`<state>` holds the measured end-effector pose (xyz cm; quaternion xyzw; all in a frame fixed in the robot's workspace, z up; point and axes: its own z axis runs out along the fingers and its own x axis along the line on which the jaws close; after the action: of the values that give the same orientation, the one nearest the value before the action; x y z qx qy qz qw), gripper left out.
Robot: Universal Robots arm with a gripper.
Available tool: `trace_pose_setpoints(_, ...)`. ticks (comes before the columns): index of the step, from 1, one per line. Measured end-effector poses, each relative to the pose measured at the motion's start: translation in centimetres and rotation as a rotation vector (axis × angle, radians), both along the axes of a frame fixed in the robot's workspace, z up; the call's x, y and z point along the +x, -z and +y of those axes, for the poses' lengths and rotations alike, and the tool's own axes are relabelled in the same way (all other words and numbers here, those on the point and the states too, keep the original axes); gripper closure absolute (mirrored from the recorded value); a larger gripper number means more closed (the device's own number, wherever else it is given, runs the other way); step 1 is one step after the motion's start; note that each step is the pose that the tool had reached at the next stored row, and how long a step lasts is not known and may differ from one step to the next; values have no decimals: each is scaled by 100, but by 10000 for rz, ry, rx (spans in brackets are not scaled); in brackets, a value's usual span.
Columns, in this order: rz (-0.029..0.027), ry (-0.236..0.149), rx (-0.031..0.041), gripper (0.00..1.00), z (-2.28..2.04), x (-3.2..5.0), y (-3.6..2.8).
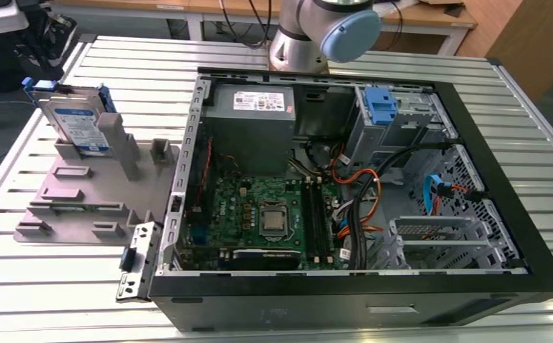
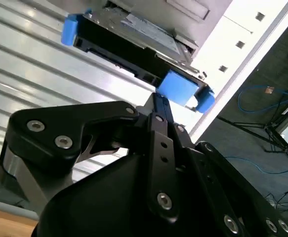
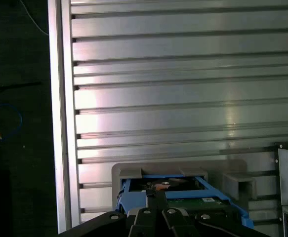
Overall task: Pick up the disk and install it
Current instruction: 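Reach for the disk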
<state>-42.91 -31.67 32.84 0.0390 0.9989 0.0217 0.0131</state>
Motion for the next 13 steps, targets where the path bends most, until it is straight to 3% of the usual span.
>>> trace_pose_setpoints(3,1,-1,0,89,65,-3,-9)
trace_pose_setpoints(6,2,-2,-1,89,102,-3,-50)
trace_pose_setpoints(13,1,-1,0,89,105,-1,-61)
